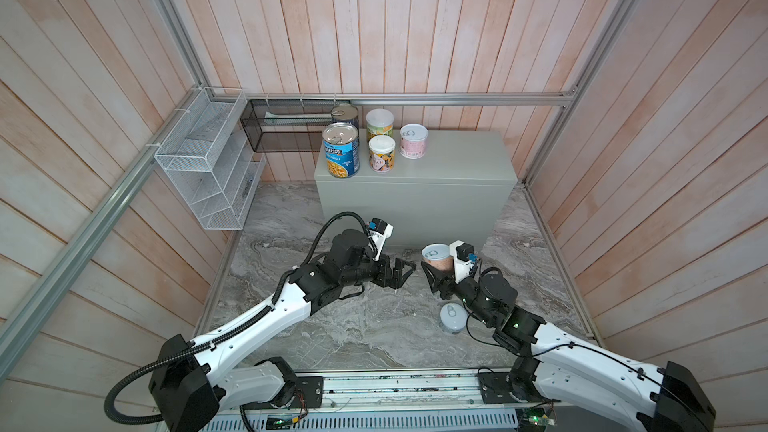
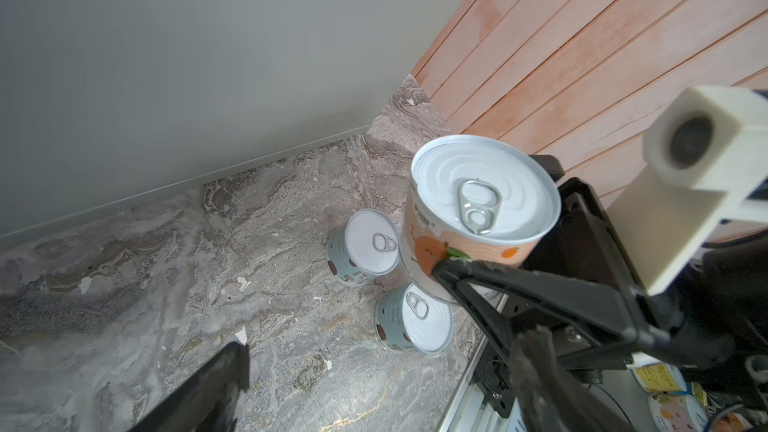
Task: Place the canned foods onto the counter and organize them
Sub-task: 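Raise the orange-label can with the right gripper up onto the cabinet top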
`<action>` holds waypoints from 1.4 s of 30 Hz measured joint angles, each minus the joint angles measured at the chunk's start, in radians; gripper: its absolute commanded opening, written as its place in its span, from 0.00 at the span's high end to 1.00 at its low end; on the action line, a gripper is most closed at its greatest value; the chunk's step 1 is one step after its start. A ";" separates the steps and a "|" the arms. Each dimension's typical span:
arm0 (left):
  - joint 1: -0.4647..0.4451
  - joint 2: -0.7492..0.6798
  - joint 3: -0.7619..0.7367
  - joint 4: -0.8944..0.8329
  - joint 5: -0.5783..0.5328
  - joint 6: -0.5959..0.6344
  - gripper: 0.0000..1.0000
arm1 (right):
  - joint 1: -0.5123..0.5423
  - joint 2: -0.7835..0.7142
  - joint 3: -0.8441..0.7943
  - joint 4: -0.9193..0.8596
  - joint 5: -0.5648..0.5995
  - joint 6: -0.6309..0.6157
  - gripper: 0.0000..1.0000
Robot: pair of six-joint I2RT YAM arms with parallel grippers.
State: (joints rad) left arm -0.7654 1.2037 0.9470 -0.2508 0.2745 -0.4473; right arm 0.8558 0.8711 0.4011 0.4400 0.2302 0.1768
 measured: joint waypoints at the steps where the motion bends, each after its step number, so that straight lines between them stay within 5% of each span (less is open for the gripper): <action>1: 0.000 0.001 0.000 0.000 -0.004 0.001 0.00 | 0.000 -0.002 0.000 -0.001 0.000 0.003 0.31; 19: 0.000 0.051 -0.079 0.112 -0.156 0.003 0.00 | 0.000 -0.111 0.083 -0.135 -0.018 0.003 0.29; 28: 0.001 0.082 -0.179 0.314 -0.192 0.060 0.00 | -0.002 -0.182 0.154 -0.193 -0.029 0.002 0.26; 42: 0.002 0.086 -0.455 0.695 -0.174 0.174 0.00 | -0.020 -0.005 0.479 -0.260 -0.109 -0.037 0.26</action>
State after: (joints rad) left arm -0.7639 1.2900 0.4915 0.4446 0.1005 -0.2733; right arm 0.8360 0.8665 0.8799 0.1799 0.1211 0.1394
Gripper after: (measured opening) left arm 0.999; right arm 0.743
